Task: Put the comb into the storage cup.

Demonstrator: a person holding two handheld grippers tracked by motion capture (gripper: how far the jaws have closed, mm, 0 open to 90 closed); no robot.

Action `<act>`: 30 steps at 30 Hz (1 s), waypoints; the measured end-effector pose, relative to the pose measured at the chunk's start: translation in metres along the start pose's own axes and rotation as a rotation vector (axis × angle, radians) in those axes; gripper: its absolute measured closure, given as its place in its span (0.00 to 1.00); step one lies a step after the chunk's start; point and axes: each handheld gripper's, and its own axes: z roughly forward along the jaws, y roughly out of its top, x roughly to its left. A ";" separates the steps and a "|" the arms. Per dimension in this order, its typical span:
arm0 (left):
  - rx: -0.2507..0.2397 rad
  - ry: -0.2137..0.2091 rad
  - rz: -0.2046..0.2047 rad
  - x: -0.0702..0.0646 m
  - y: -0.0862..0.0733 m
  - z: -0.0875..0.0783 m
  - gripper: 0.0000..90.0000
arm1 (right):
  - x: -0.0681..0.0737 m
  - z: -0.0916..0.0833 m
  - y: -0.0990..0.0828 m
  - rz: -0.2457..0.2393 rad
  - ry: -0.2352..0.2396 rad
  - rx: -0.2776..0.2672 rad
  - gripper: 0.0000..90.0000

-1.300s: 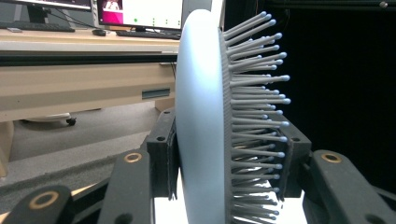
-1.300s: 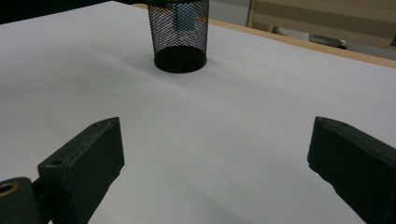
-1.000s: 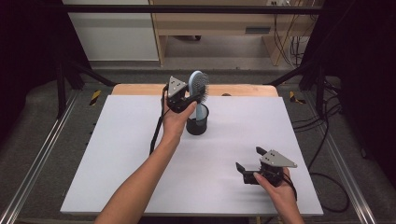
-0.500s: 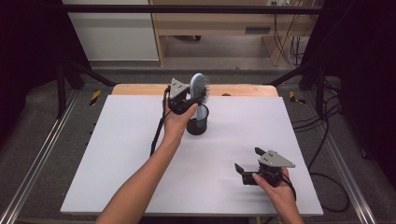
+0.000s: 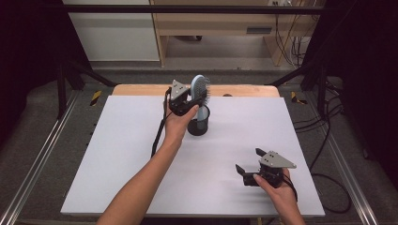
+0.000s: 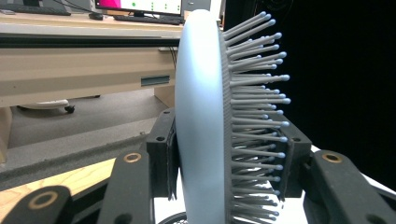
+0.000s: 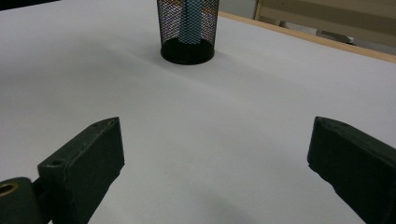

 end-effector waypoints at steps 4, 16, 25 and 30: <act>0.002 -0.003 0.002 -0.001 -0.001 0.001 0.57 | 0.001 0.000 0.000 -0.001 0.001 0.001 0.04; 0.007 -0.005 -0.001 0.000 -0.004 0.001 0.57 | 0.001 0.000 0.000 -0.002 0.004 0.003 0.04; 0.012 -0.002 -0.001 0.001 -0.007 0.001 0.57 | 0.001 0.001 0.000 -0.008 0.007 0.004 0.04; 0.013 0.000 -0.006 0.003 -0.009 0.001 0.57 | 0.001 0.001 -0.001 -0.007 0.008 0.006 0.05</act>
